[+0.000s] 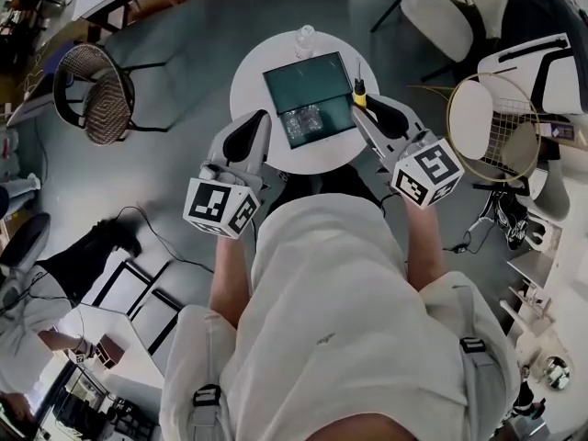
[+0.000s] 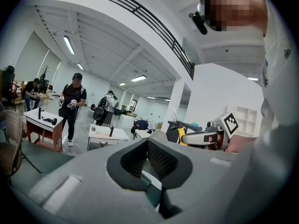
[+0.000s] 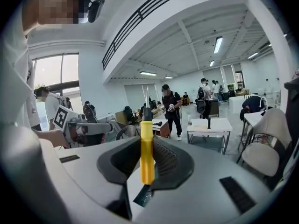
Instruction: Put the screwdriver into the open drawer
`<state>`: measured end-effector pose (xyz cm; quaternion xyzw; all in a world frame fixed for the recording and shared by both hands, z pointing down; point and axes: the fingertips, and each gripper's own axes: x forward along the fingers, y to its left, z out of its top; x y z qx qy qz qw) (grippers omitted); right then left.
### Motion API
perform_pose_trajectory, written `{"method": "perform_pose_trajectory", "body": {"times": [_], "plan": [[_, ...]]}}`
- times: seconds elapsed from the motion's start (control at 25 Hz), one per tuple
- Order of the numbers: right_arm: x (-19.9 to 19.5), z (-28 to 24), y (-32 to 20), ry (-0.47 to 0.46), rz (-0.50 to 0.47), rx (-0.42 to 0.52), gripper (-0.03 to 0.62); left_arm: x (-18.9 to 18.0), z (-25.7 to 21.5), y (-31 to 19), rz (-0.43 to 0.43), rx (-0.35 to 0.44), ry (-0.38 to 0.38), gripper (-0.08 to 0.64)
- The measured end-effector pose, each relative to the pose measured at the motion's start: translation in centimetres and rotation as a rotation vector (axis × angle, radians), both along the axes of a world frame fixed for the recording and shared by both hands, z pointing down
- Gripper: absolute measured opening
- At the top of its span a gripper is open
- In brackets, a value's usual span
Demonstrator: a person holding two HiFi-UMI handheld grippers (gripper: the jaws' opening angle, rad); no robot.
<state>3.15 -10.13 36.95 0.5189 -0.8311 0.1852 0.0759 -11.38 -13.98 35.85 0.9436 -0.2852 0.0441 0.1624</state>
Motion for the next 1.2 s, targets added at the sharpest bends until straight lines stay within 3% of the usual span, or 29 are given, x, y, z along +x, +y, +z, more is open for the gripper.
{"method": "perform_pose_trajectory", "body": {"times": [0.36,0.6,1.2], "plan": [[1.0,3.9,-2.1,0.017,-0.125,-0.033,0.086,1.4,0.9,-0.9,-0.075,-0.036,-0.018,0.011],[0.9,8.8,-2.8,0.019,-0.238,-0.109,0.086,2.4,1.7,-0.5,-0.131,-0.061,-0.038,0.011],[-0.6,15.7,-2.2,0.078,-0.478,-0.217,0.086,1.3,4.5,1.4,-0.334,-0.147,-0.087,0.011]]}}
